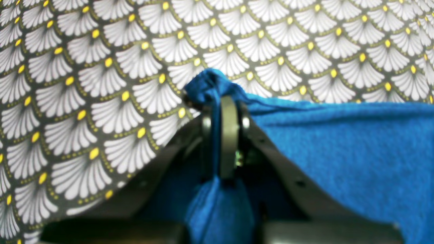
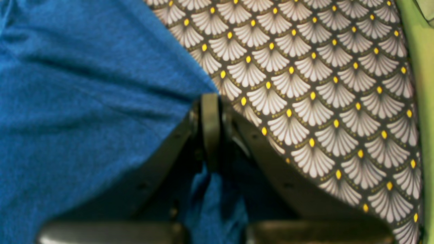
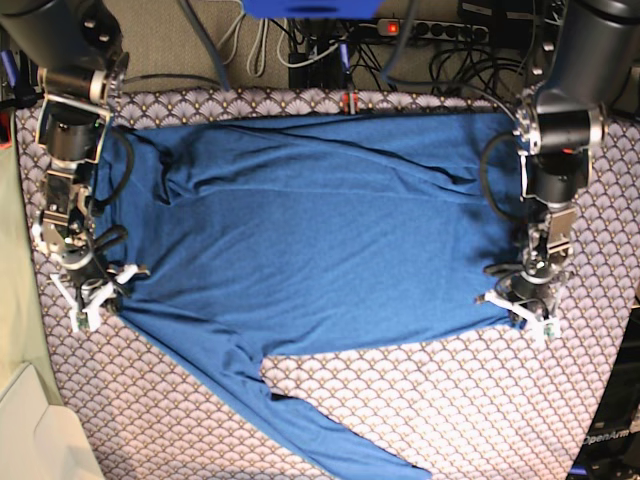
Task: Fold the T-shirt properly
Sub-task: 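Lift the grasped side edges and pull them toward the collar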
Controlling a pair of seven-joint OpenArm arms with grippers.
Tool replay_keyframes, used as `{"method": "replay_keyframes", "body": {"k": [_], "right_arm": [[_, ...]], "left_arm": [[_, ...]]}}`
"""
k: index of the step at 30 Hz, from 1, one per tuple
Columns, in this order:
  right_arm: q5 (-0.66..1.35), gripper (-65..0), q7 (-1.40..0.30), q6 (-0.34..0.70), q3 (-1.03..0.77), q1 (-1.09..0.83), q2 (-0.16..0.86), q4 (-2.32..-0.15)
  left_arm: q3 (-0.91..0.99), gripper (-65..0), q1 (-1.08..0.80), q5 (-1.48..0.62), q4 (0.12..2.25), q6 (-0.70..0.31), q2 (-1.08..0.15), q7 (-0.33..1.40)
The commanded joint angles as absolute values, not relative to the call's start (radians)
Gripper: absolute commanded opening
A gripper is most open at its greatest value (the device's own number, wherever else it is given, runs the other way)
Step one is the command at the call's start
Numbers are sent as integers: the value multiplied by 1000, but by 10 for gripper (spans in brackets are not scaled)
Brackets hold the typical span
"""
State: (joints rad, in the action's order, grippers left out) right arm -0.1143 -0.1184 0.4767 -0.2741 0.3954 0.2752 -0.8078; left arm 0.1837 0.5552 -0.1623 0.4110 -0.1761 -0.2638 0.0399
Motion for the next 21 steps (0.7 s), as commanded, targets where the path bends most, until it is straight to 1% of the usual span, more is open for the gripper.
{"method": "replay_keyframes", "body": {"k": [1,4,9,15,21], "right_arm": [[-96,-650,-90,473,-277,424,292,-834],[-97,-650,-90,473,-277,424,292,-835],[-96,-650,-90,473,-278,417,292,-848],[-27,-650,-88,473,-277,354,306,-924],[-27,-650,-84,473,-278,329,308,-934]], "left_arm": [[200,-647,555,-180,464,-183,-269,84],[231,-647,503,-205,624,-183,-271,200],[236,-647,421,-205,842,-183,-265,275],[292,-647,390,-206,960,-183,-265,364],[312,-647,343,-206,1024,-183,-266,377]]}}
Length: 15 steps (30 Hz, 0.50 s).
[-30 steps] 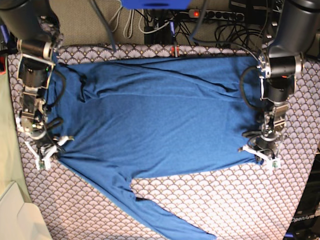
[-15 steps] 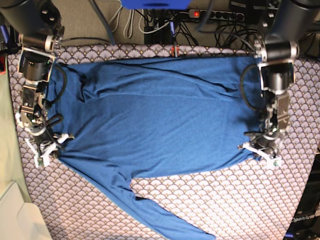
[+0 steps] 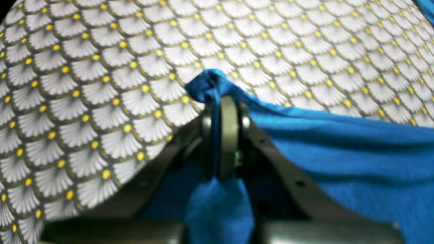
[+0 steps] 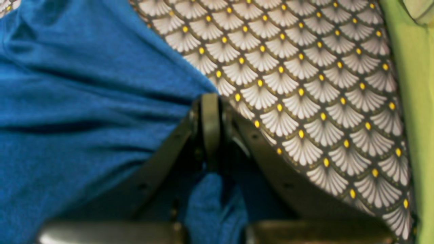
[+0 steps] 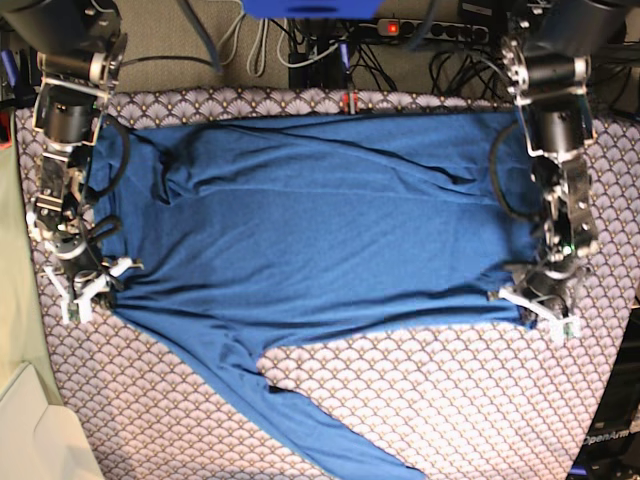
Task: Fold the T-shirt properly
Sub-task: 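Lift the grasped side edges and pull them toward the collar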
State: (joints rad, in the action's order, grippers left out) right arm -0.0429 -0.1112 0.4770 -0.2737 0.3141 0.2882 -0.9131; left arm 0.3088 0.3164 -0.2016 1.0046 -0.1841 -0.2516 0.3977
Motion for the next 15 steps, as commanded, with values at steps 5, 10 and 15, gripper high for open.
{"method": "replay_keyframes", "body": {"k": [5,10,15], "right_arm": [[10,-650,-81,475,-278,291,323,-974],[65,-650,-87,475,-277,246,325,-1044],[65,-650,-81,475,-278,225,325,-1046]], "left_arm": [[314,-647,303,-206,1067,-183,-269,375],[358,-647,285,-206,1087,-183,-269,375],[377,-647,285,-208,1087,-183,-271,377]]}}
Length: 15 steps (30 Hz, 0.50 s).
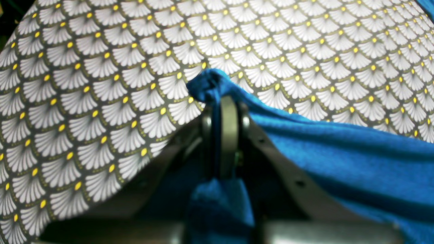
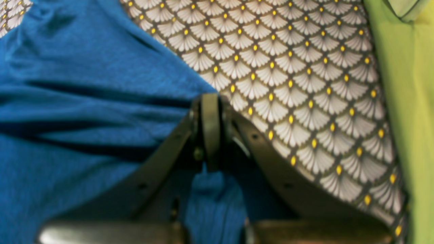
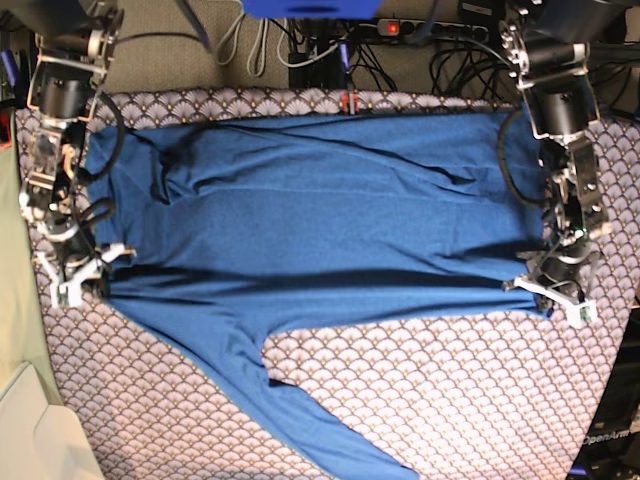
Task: Fold the T-shirt properly
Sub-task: 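Lift the grasped side edges and pull them toward the collar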
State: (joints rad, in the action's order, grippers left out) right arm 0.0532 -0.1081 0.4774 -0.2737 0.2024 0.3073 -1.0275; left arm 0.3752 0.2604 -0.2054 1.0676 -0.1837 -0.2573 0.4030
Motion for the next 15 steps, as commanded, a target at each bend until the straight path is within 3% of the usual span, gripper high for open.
{"method": "replay_keyframes", "body": {"k": [1,6,15], "right_arm": [[65,-650,-79,475,-282,219,325,-1046],[65,-650,-79,475,-331,206,323,-1046],[65,-650,-79,475,-331,206,325,-1064]], "left_arm": [[377,-647,285,-208,1087,-183,-272,377],[377,-647,285,-208,1089,-183,-283,407],[400,-647,283,-372,1234,-185,-288,656]]}}
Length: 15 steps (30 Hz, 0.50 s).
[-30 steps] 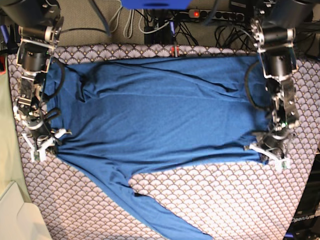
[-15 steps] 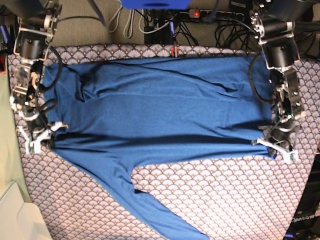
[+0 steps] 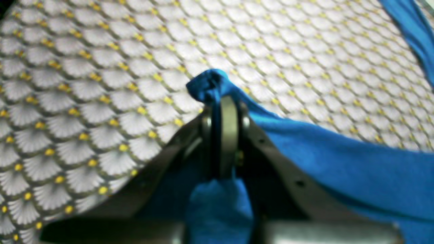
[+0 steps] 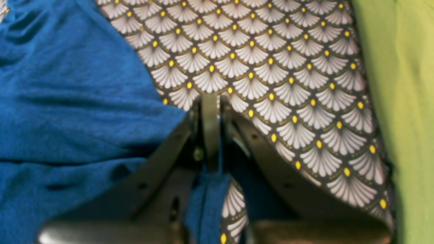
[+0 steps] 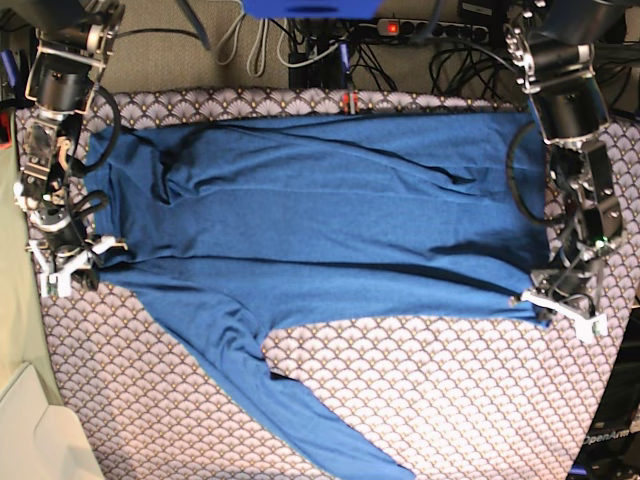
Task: Fold the T-shirt properly
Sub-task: 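Lift the grasped side edges and pull them toward the collar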
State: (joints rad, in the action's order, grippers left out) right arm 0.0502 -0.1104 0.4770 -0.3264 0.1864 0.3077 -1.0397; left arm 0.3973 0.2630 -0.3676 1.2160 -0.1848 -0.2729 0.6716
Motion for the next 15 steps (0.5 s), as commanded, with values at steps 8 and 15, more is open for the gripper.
{"method": "replay_keyframes", "body": {"k": [8,15], "right_arm": [[59,-650,-87,475,-321,213,323,-1075],[56,-606,-93,475,-200,249,349,-1069]], "left_arm": [[387,-647,272,-375,1233,-185,-283,665],[387,-646,272,-374,1233,-185,-286,667]]}}
